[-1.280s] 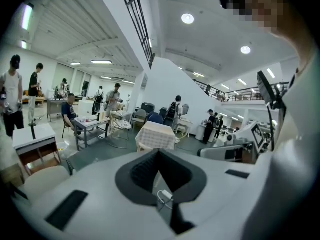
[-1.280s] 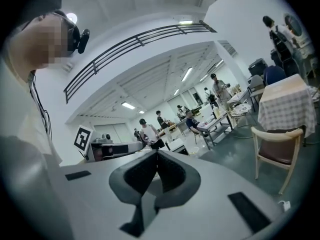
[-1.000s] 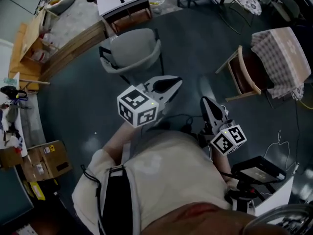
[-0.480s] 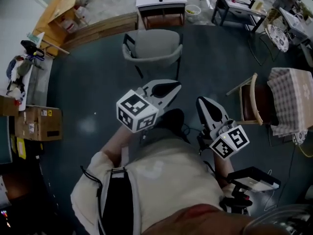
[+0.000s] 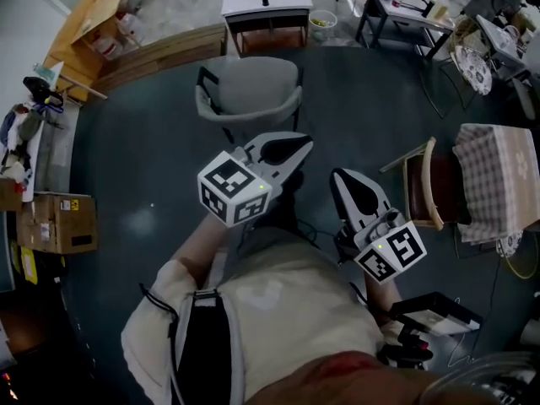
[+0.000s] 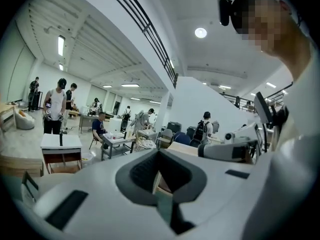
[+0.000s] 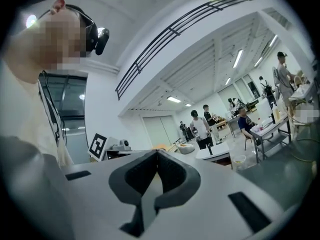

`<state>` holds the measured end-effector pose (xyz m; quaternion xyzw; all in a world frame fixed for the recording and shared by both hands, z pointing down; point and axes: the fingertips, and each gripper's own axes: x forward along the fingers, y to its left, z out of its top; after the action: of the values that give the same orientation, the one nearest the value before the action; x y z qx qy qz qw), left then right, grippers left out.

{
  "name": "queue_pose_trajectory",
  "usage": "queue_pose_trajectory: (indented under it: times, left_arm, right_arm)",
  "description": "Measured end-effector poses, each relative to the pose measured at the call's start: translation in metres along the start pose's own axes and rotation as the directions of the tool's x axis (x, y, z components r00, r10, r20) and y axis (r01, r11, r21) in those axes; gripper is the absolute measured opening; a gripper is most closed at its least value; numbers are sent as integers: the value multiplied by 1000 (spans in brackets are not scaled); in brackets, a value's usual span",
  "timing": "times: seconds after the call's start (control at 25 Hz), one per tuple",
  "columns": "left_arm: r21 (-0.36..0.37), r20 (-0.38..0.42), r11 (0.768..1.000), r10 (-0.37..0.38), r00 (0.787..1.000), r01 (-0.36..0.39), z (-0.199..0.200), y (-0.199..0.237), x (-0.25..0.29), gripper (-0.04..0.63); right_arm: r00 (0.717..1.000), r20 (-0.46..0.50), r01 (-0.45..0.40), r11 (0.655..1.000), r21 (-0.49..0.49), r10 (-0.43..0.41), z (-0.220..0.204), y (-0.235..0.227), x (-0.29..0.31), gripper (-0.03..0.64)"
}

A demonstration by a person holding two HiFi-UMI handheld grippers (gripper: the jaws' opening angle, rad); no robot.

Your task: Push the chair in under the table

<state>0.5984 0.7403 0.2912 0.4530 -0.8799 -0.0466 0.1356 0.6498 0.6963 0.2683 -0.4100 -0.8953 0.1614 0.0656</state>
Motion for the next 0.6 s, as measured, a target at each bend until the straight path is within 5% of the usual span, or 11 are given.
queue_pose_trajectory:
  times: [0.24, 0.6]
  left_arm:
    - [-23, 32, 1000, 15, 999, -14, 6, 93, 35, 6]
    - [-17, 59, 999, -33, 998, 34, 67, 232, 87, 6]
  right_arm:
    - [998, -63, 23, 999, -28, -24, -10, -62, 68, 11]
    - [993, -104, 68, 997, 38, -63, 33, -143, 212, 11]
